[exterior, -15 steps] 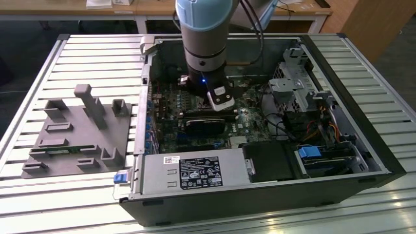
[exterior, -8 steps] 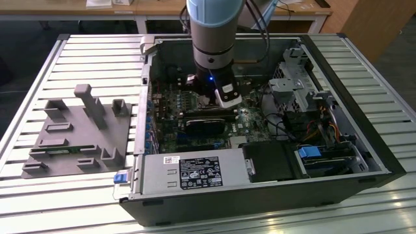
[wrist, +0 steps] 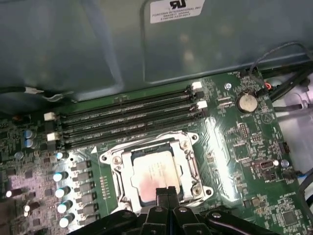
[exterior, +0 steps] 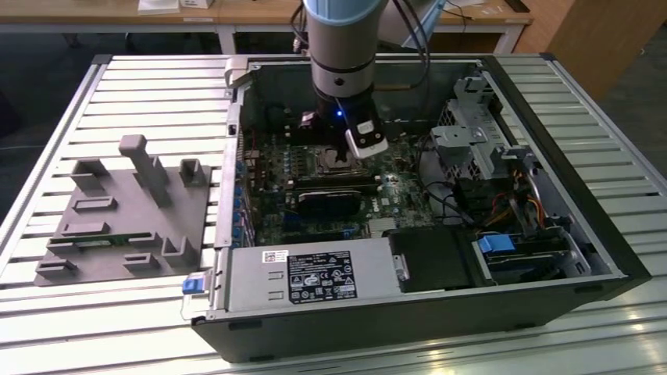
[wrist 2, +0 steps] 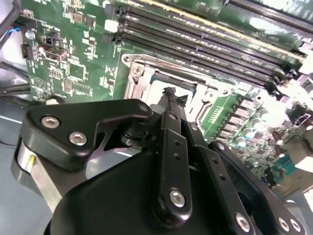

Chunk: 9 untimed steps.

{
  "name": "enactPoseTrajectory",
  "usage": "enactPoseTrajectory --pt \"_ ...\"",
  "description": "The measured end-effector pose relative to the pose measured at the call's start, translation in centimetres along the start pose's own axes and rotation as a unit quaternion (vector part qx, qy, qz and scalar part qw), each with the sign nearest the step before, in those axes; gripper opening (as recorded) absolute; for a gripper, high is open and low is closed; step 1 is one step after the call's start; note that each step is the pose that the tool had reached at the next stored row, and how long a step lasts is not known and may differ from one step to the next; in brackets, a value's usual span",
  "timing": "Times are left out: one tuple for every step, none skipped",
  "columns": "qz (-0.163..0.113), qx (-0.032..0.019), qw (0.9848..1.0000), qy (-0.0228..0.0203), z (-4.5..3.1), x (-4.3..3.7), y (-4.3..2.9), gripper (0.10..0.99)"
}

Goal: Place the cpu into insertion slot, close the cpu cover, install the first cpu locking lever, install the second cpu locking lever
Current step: 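Install the second cpu locking lever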

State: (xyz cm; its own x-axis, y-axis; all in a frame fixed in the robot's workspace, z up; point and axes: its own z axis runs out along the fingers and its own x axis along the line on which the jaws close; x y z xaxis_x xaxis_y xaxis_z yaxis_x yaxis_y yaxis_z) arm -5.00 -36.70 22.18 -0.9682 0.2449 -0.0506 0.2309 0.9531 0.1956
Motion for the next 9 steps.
enactPoseTrajectory --pt "0.0 0.0025 1.0 -0.0004 0.04 -0.05 0.16 0.102" --pt "0.0 0.0047 1.0 -0.0008 0.07 -0.07 0.29 0.102" --pt "-0.001 0.0065 1.0 -0.0011 0.08 -0.07 0.37 0.102" --pt "-0.001 0.0067 1.0 -0.0011 0.08 -0.07 0.37 0.102" --pt "-0.001 0.0067 1.0 -0.0011 0.08 -0.07 0.37 0.102" --pt "-0.001 0.0067 1.0 -0.0012 0.08 -0.07 0.38 0.102" --pt "-0.001 0.0067 1.0 -0.0012 0.08 -0.08 0.38 0.102" --pt "-0.001 0.0067 1.0 -0.0011 0.08 -0.08 0.38 0.102" --pt "-0.001 0.0068 1.0 -0.0012 0.08 -0.08 0.38 0.102"
